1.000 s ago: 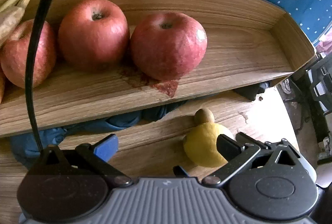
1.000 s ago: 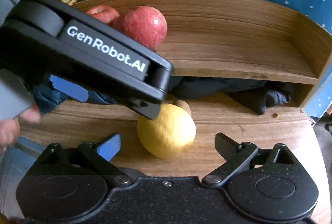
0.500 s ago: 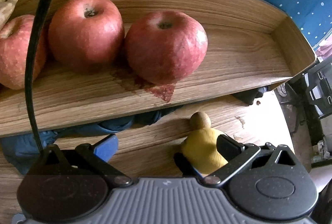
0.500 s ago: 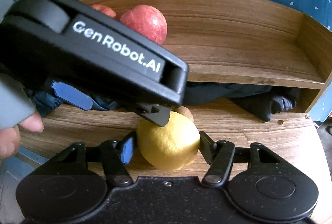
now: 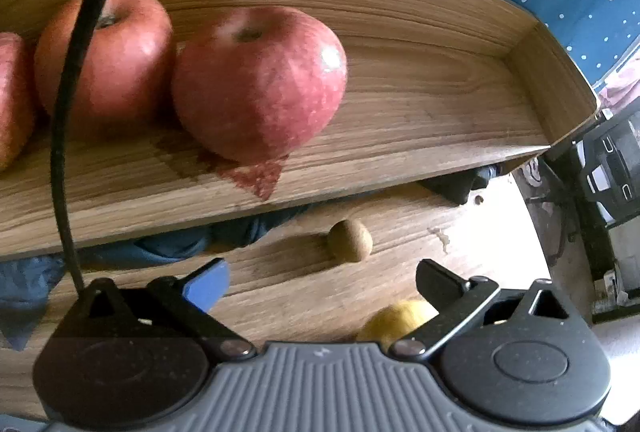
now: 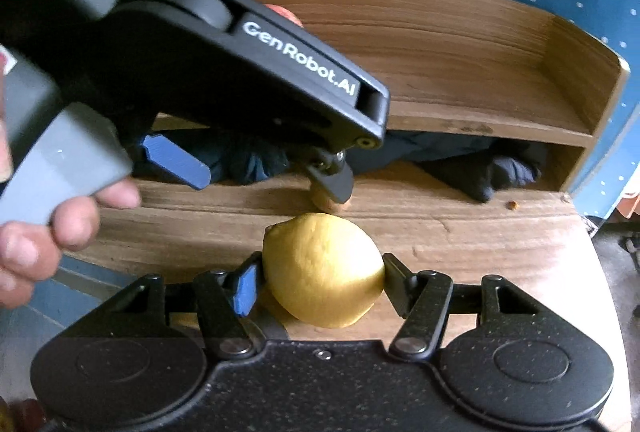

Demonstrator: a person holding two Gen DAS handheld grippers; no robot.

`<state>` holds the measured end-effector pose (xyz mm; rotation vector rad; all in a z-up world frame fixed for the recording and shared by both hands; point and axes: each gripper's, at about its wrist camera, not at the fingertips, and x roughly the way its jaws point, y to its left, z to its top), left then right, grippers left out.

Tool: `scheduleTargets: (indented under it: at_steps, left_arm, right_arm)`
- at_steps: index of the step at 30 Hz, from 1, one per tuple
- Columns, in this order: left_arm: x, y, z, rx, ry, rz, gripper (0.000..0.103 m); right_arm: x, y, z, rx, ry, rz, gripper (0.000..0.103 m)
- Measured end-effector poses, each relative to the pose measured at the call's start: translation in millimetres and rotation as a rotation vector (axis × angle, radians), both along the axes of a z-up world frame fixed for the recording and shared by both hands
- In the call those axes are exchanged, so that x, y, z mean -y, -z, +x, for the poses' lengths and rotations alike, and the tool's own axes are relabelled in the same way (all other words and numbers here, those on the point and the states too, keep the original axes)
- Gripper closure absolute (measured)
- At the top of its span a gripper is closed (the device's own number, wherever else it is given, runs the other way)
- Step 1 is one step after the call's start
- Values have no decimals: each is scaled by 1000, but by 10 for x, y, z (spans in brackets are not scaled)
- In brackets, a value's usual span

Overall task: Organize fruits
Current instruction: 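Close the left gripper on the small brown kiwi beside the lemon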

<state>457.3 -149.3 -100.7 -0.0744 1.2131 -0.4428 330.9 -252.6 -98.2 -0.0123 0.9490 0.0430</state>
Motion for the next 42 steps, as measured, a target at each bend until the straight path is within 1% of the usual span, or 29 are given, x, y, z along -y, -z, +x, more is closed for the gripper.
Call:
scheduleTargets:
  at_steps: [3, 5, 10, 15, 18, 22, 24, 29, 31, 33, 42]
  left_arm:
    - [52, 39, 20, 0, -6, -1, 10]
    - [77, 54, 30, 4, -3, -4, 13]
    - [109, 71, 34, 8, 8, -11, 24]
    - [148, 94, 16, 6, 23, -25, 41]
    - [172, 108, 17, 9, 31, -29, 47]
    - [190, 106, 31, 22, 37, -34, 52]
    - [191, 105, 42, 26, 39, -33, 58]
    - [172, 105, 48, 30, 39, -32, 65]
    - [159, 100, 41, 30, 40, -34, 70]
    - [163, 111, 40, 27, 38, -39, 71]
    - [158, 124, 36, 24, 32, -46, 72]
  right_arm:
    - [56, -2, -21, 2, 12, 3, 39]
    - [36, -15, -47, 3, 17, 2, 39]
    - [-2, -6, -49, 4, 23, 3, 39]
    - [20, -22, -40, 3, 27, 6, 39]
    - [31, -17, -35, 3, 27, 7, 39]
    - [29, -13, -21, 4, 26, 3, 39]
    - [31, -11, -21, 4, 26, 3, 39]
    - [36, -13, -20, 4, 24, 4, 39]
    - [37, -15, -20, 4, 23, 4, 39]
    - [38, -16, -20, 4, 23, 5, 39]
    - [32, -21, -18, 6, 22, 1, 39]
